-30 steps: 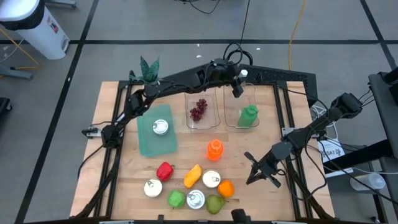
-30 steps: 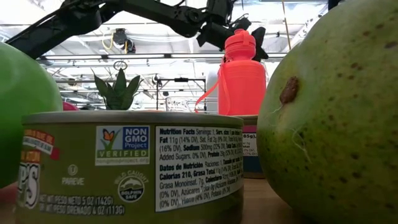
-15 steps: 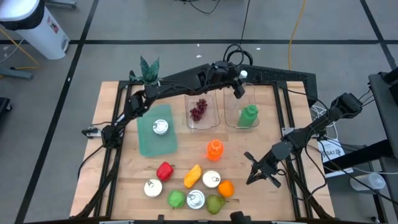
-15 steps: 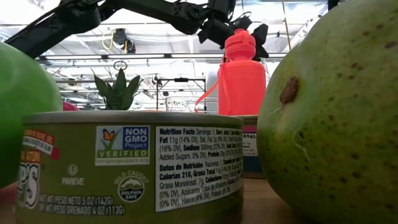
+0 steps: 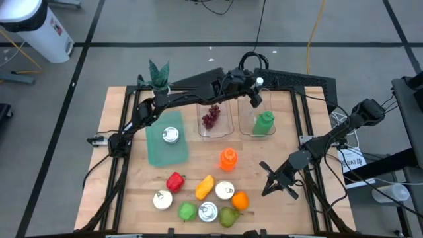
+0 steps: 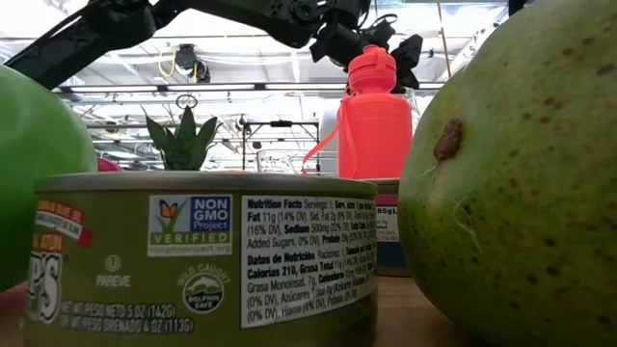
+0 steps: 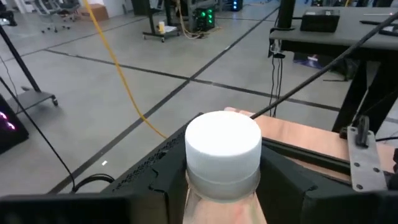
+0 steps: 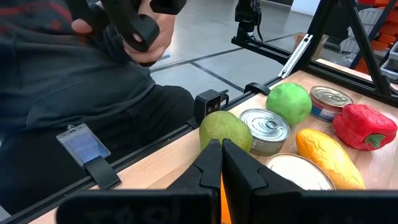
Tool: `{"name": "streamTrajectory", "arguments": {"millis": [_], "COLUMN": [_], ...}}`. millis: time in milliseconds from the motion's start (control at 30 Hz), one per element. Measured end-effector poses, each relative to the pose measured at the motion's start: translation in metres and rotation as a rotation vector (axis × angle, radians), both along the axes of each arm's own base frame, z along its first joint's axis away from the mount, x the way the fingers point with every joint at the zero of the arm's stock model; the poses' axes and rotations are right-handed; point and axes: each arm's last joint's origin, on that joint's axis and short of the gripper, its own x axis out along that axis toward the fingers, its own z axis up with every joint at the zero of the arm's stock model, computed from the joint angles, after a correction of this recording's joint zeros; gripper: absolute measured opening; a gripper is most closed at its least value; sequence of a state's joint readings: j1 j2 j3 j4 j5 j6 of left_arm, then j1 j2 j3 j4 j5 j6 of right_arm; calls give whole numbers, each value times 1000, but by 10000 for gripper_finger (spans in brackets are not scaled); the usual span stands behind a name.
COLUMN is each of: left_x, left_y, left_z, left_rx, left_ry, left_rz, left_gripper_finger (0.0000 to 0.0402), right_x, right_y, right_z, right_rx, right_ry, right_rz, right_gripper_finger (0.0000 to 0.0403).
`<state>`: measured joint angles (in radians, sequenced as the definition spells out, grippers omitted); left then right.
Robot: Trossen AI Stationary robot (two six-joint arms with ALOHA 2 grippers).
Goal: Pick & Place Food Item
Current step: Put the transparent water bottle into the right transparent bin
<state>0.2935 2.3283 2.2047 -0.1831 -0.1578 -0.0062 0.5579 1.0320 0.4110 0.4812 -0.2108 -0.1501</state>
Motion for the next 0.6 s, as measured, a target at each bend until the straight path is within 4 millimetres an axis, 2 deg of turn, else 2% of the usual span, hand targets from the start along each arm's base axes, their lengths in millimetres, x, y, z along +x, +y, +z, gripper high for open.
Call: {"name": "streamTrajectory", "arguments": {"millis": [233, 600], "left_x": [0, 2], "left_y": [-2, -13], "left_z": [-4, -8], "left_rx": [-28, 11], "left_ry": [21, 77], "left_rz": [14, -9], "left_gripper_finger": [228, 290], "right_x": [0, 0], "right_y": [0, 0], "right_z": [0, 0], "right_rx": [0, 0], "right_ry": [0, 0], "right_rz": [0, 0], "right_gripper_finger": [2, 2]}}
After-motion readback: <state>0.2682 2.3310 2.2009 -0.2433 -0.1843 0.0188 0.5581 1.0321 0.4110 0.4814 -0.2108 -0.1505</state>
